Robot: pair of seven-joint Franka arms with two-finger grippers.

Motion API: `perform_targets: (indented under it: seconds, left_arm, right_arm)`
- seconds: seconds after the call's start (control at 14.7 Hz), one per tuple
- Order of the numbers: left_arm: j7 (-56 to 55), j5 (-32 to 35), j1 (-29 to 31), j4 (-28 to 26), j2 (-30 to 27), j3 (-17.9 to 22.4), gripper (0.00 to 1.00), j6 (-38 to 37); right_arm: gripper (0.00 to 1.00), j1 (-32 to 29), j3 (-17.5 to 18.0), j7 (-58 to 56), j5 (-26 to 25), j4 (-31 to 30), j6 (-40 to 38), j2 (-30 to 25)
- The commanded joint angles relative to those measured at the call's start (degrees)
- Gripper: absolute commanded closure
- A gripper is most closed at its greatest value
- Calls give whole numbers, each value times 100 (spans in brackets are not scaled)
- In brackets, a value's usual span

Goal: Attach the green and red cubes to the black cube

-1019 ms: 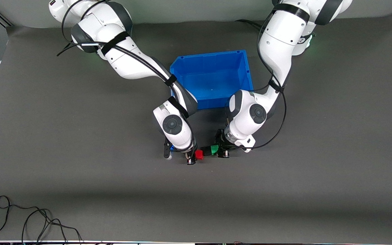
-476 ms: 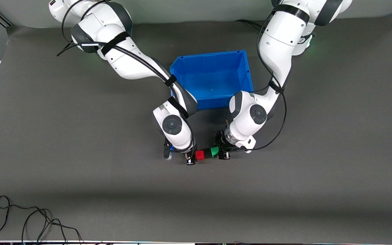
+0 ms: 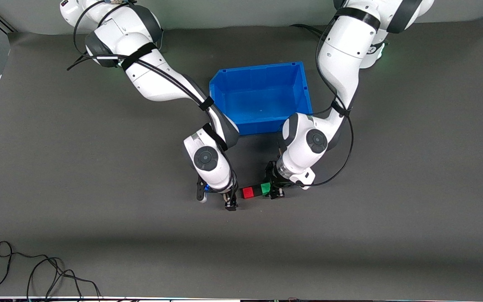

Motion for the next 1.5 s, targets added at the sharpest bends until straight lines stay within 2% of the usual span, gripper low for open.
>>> perform_targets:
  seconds: [0.0, 0.14, 0.27, 0.54, 0.68, 0.82, 1.02, 1.22, 1.43]
  left_arm:
    - [111, 458, -6, 21, -22, 65, 0, -78]
    - [592, 548, 47, -206, -293, 248, 0, -392]
    - [1461, 557, 266, -478, -767, 433, 0, -1015]
    - [3867, 583, 1354, -1007, -2023, 495, 0, -2816]
    - [4714, 1351, 1786, -1016, -2507, 661, 0, -3809]
    - [5233, 2127, 2076, -972, -2956, 697, 0, -4418]
    - [6611, 2332, 2534, -666, -3458, 715, 0, -5506]
    - [7868, 2673, 2772, 168, -3503, 706, 0, -6545]
    - [9247, 3175, 2763, 346, -3844, 689, 0, -6767]
  right_arm:
    - [19, -221, 26, -523, 27, 85, -399, -316]
    - [19, -345, 35, -1278, 36, 85, -1118, -693]
    - [19, -467, 17, -1964, 45, 77, -1795, -1106]
    - [19, -924, 26, -3360, 54, 50, -3351, -1967]
    - [19, -1196, 26, -4274, 62, 32, -4176, -2433]
    - [19, -1469, 26, -5249, 54, 15, -4977, -2855]
    - [16, -1873, -26, -6778, 45, -20, -5988, -3427]
    - [15, -2435, -27, -8256, 36, -257, -6412, -4024]
    - [14, -2919, -227, -9731, 1, -503, -6598, -4499]
